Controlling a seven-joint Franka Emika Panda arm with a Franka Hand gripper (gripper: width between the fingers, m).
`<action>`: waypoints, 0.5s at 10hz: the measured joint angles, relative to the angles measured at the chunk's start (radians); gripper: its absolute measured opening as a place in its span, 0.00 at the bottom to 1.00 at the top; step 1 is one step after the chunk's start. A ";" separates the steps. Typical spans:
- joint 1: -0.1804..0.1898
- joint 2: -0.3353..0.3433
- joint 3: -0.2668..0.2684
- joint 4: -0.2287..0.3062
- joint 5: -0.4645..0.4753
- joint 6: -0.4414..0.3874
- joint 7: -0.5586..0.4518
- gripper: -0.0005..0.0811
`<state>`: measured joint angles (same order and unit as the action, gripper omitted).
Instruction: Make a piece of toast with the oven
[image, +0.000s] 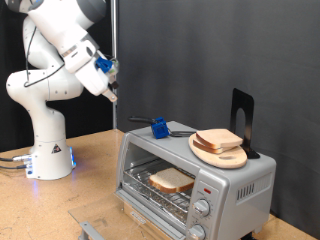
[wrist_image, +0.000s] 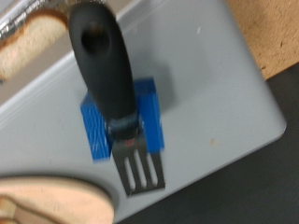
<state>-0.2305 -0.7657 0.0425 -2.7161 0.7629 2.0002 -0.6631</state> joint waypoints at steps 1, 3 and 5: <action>-0.019 -0.018 -0.028 -0.009 -0.018 -0.022 -0.017 0.98; -0.049 -0.058 -0.079 -0.026 -0.047 -0.075 -0.031 0.98; -0.049 -0.050 -0.083 -0.023 -0.018 -0.097 0.005 0.98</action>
<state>-0.2797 -0.8153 -0.0406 -2.7390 0.7452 1.9032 -0.6579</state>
